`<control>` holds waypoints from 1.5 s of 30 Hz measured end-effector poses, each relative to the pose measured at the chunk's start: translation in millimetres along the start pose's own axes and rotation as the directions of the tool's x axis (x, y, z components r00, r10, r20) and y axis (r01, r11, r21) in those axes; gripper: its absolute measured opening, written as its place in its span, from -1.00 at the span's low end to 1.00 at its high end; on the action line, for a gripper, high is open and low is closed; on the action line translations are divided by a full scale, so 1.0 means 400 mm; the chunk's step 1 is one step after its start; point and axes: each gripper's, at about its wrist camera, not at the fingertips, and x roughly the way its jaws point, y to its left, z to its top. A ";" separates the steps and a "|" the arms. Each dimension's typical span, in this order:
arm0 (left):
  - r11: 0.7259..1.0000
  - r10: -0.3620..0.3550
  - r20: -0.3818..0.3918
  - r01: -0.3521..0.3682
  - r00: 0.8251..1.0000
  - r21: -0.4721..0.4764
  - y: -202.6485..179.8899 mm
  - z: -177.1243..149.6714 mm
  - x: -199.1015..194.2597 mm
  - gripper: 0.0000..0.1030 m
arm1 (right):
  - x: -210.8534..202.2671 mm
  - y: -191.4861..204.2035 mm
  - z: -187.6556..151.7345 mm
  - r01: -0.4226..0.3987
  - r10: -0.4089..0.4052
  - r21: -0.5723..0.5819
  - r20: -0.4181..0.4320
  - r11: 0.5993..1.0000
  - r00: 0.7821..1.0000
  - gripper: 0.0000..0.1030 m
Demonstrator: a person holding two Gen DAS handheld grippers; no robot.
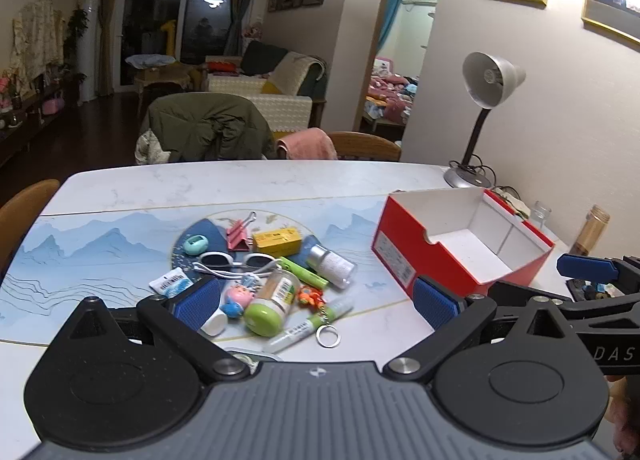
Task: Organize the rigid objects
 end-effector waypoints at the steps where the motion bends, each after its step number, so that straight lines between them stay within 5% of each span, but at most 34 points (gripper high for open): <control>1: 1.000 0.007 0.003 -0.007 1.000 0.001 0.002 -0.001 0.002 1.00 | 0.004 0.002 0.001 -0.006 0.006 -0.003 -0.004 1.000 1.000 0.99; 10: 0.999 0.021 0.033 -0.021 0.999 -0.026 0.044 -0.017 0.026 1.00 | 0.056 0.014 0.000 -0.045 0.044 -0.028 -0.032 0.999 0.998 0.99; 19: 0.995 0.054 -0.041 -0.057 0.998 -0.076 0.092 -0.056 0.117 1.00 | 0.152 -0.011 0.003 -0.103 0.098 -0.053 -0.092 0.993 0.991 0.99; 26: 0.989 0.148 -0.134 -0.146 0.980 0.024 0.093 -0.079 0.224 1.00 | 0.271 -0.016 0.026 -0.138 0.124 -0.103 -0.129 0.985 0.984 0.98; 34: 0.988 0.125 -0.167 -0.108 0.978 0.107 0.078 -0.070 0.338 1.00 | 0.452 -0.016 0.069 -0.181 0.145 -0.167 -0.208 0.969 0.967 0.91; 43: 0.986 0.103 -0.205 -0.072 0.973 0.154 0.064 -0.058 0.446 0.98 | 0.630 0.004 0.070 -0.219 0.158 -0.145 -0.345 0.965 0.925 0.69; 45: 0.981 0.089 -0.201 -0.051 0.976 0.189 0.053 -0.054 0.458 0.85 | 0.657 0.006 0.067 -0.217 0.153 -0.138 -0.370 0.966 0.916 0.63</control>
